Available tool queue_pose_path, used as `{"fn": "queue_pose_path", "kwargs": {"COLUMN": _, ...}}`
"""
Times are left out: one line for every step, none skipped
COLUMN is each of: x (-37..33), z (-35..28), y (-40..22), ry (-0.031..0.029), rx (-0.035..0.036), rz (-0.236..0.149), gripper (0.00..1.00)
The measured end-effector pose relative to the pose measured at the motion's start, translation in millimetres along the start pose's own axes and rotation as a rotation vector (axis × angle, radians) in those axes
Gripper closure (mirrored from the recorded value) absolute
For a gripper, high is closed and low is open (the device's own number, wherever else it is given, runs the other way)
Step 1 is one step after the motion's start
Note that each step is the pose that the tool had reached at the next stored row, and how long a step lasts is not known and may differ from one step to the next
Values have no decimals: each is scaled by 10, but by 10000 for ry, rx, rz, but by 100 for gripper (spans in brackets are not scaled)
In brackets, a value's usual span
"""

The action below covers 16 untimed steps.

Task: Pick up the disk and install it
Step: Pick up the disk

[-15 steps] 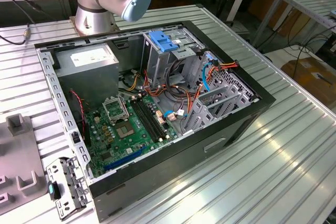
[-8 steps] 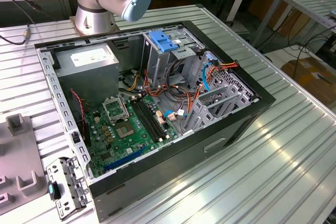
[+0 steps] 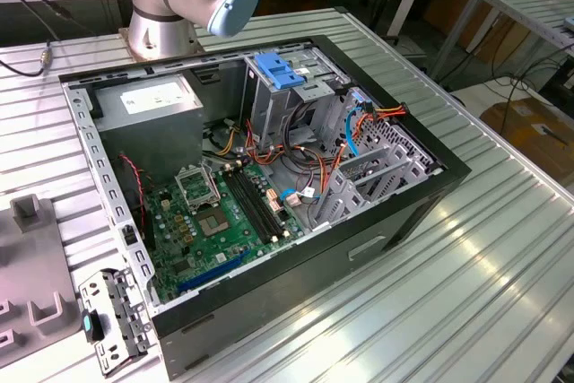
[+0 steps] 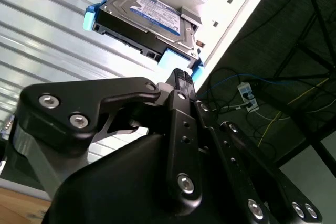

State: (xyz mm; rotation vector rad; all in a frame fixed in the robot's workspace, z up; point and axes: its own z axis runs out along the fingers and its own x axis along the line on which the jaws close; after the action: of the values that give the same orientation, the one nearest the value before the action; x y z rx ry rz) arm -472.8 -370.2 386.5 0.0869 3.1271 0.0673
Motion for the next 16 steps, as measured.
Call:
{"fn": "queue_pose_path", "kwargs": {"x": 0, "z": 0, "y": 0, "ry": 8, "rx": -2, "rz": -182, "gripper": 89}}
{"fn": "queue_pose_path", "kwargs": {"x": 0, "z": 1, "y": 0, "ry": 16, "rx": -6, "rz": -421, "gripper": 89}}
{"fn": "queue_pose_path", "kwargs": {"x": -1, "z": 0, "y": 0, "ry": 32, "rx": -8, "rz": -732, "gripper": 89}}
{"fn": "queue_pose_path", "kwargs": {"x": 0, "z": 1, "y": 0, "ry": 46, "rx": -13, "rz": -1086, "gripper": 89}}
{"fn": "queue_pose_path", "kwargs": {"x": -1, "z": 0, "y": 0, "ry": 61, "rx": -16, "rz": -1419, "gripper": 89}}
{"fn": "queue_pose_path", "kwargs": {"x": -1, "z": 1, "y": 0, "ry": 70, "rx": -19, "rz": -1636, "gripper": 89}}
{"fn": "queue_pose_path", "kwargs": {"x": -1, "z": 1, "y": 0, "ry": 78, "rx": -21, "rz": -1811, "gripper": 89}}
{"fn": "queue_pose_path", "kwargs": {"x": -1, "z": 1, "y": 0, "ry": 90, "rx": -24, "rz": -2100, "gripper": 89}}
{"fn": "queue_pose_path", "kwargs": {"x": -1, "z": 0, "y": 0, "ry": 101, "rx": -27, "rz": -2333, "gripper": 89}}
{"fn": "queue_pose_path", "kwargs": {"x": -1, "z": 1, "y": 0, "ry": 108, "rx": -29, "rz": -2514, "gripper": 89}}
{"fn": "queue_pose_path", "kwargs": {"x": -1, "z": 0, "y": 0, "ry": 120, "rx": -32, "rz": -2782, "gripper": 89}}
{"fn": "queue_pose_path", "kwargs": {"x": -1, "z": 0, "y": 0, "ry": 128, "rx": -34, "rz": -2959, "gripper": 89}}
{"fn": "queue_pose_path", "kwargs": {"x": -1, "z": 0, "y": 0, "ry": 143, "rx": -38, "rz": -3319, "gripper": 89}}
{"fn": "queue_pose_path", "kwargs": {"x": -1, "z": 0, "y": 0, "ry": 153, "rx": -40, "rz": -3553, "gripper": 89}}
{"fn": "queue_pose_path", "kwargs": {"x": -1, "z": 0, "y": 0, "ry": 161, "rx": -43, "rz": -3739, "gripper": 89}}
{"fn": "queue_pose_path", "kwargs": {"x": -1, "z": 0, "y": 0, "ry": 172, "rx": -45, "rz": -3967, "gripper": 89}}
